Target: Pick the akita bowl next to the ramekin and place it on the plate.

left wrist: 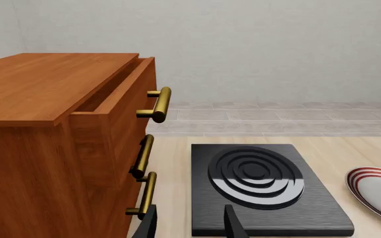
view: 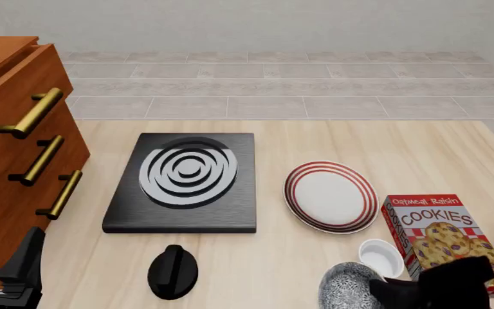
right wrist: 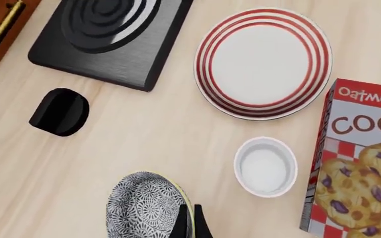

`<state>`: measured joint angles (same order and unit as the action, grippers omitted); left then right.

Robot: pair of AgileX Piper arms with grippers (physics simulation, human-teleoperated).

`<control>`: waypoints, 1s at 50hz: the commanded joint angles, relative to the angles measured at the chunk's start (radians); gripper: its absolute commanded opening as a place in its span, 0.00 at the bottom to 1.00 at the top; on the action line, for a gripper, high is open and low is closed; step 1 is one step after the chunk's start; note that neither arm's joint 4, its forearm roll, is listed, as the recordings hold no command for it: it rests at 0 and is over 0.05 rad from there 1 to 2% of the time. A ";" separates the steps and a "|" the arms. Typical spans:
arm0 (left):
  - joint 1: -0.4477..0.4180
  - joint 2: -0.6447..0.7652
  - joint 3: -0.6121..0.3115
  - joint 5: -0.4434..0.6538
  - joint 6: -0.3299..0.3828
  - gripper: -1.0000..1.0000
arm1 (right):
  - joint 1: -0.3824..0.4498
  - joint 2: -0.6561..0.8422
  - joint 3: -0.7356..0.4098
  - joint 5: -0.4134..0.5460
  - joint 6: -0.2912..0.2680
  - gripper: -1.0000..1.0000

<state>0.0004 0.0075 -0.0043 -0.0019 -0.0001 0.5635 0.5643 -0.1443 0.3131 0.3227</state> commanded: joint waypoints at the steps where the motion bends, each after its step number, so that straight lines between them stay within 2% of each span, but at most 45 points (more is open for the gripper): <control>1: 0.000 0.000 0.000 0.000 0.000 1.00 | -0.017 0.013 -0.016 -0.036 0.029 0.00; 13: 0.000 0.000 0.000 0.000 0.000 1.00 | -0.064 0.017 -0.023 -0.070 0.076 0.00; 29: 0.000 0.000 0.000 0.000 0.000 1.00 | -0.131 0.083 -0.037 -0.146 0.096 0.00; 50: 0.000 0.000 0.000 0.000 0.000 1.00 | -0.177 0.208 -0.076 -0.257 0.082 0.00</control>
<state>0.0004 0.0075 -0.0043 -0.0019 -0.0002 0.4043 0.7193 -0.1989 0.1079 0.4054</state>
